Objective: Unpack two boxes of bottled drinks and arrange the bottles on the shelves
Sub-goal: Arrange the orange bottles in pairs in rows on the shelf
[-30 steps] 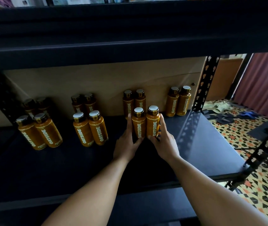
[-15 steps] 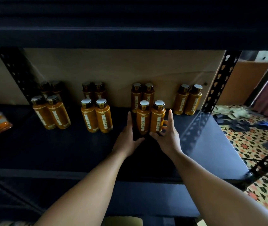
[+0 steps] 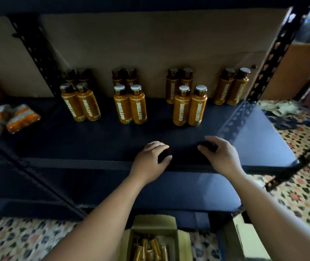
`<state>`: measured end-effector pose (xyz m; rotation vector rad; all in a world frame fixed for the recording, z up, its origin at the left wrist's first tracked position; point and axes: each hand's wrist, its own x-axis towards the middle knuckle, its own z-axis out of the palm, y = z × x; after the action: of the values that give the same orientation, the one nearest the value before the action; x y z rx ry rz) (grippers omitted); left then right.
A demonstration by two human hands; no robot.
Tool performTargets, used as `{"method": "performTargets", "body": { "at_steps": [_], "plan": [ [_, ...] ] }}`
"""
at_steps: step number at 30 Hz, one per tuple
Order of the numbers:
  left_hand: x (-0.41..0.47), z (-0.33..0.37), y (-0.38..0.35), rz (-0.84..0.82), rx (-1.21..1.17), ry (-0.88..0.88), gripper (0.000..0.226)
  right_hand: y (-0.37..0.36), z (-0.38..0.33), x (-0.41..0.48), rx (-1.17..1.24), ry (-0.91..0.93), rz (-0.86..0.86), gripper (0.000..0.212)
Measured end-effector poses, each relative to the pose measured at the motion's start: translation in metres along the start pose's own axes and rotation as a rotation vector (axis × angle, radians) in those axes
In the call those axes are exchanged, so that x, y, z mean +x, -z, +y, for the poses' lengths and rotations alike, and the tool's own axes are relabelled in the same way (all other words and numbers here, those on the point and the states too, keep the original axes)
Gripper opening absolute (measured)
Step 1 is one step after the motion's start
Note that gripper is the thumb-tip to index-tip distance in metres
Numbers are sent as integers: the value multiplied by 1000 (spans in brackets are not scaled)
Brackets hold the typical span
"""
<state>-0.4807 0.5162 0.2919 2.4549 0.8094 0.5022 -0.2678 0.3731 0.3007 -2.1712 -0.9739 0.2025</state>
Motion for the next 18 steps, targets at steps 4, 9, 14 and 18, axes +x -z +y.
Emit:
{"method": "performTargets", "body": {
  "at_steps": [4, 9, 14, 18],
  "plan": [
    [-30, -19, -9, 38, 35, -181, 46, -33, 2, -74, -113, 66, 147, 48],
    [-61, -50, -15, 39, 127, -447, 46, -81, -16, -147, 86, -133, 233, 50],
    [-113, -89, -20, -332, -163, -210, 50, -126, -14, -233, 221, -446, 72, 43],
    [-178, -130, -55, -897, -147, 156, 65, -157, 31, -296, 113, -586, -501, 43]
  ]
}}
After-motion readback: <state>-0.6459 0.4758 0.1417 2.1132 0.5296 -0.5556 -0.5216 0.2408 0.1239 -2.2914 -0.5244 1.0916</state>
